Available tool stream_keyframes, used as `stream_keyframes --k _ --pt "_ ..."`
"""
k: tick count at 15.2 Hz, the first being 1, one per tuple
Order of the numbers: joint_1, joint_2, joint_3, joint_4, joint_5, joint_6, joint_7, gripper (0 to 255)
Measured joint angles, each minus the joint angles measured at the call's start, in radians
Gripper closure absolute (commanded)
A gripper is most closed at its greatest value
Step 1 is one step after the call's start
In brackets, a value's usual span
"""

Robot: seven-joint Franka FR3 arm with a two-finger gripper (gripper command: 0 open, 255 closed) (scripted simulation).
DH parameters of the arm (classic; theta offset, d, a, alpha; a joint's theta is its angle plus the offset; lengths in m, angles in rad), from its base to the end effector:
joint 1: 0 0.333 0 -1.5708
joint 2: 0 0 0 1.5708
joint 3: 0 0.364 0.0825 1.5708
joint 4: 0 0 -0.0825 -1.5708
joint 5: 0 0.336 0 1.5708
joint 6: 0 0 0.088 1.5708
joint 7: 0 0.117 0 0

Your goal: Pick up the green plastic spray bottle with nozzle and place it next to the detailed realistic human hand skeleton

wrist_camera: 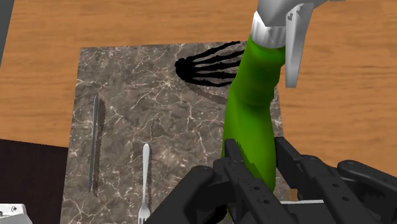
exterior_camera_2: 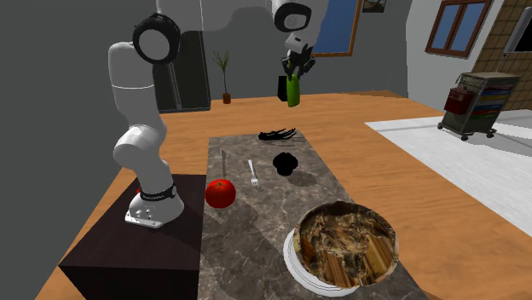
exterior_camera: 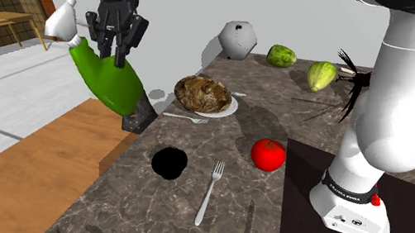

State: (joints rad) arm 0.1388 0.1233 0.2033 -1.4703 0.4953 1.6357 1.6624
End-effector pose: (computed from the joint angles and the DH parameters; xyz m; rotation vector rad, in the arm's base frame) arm 0.5099 0.2281 0.6617 -2.1644 1.7217 0.5863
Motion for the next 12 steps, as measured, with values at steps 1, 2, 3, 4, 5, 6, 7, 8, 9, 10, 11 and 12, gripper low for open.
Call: stream_keyframes --k 1,2,3,4,5,6,7,8,9,10,11,12 --pt "0.013 0.032 0.009 0.039 -0.009 0.003 0.022 255" --pt "0.028 0.058 0.018 0.078 -0.018 0.002 0.048 255" --pt "0.045 0.096 0.027 0.123 -0.029 0.007 0.073 255" --pt "0.061 0.131 0.034 0.169 -0.041 0.006 0.097 255" --pt "0.074 0.15 0.04 0.195 -0.049 0.008 0.117 255" --pt "0.093 0.182 0.047 0.233 -0.06 0.013 0.139 255" --pt "0.113 0.223 0.053 0.288 -0.075 0.009 0.164 255" --pt "0.122 0.236 0.055 0.298 -0.08 0.016 0.173 255" --pt "0.125 0.237 0.056 0.291 -0.08 0.025 0.173 255" --pt "0.127 0.235 0.057 0.278 -0.08 0.038 0.171 255" --pt "0.127 0.227 0.057 0.251 -0.077 0.054 0.164 255" --pt "0.126 0.224 0.057 0.234 -0.075 0.067 0.158 255"
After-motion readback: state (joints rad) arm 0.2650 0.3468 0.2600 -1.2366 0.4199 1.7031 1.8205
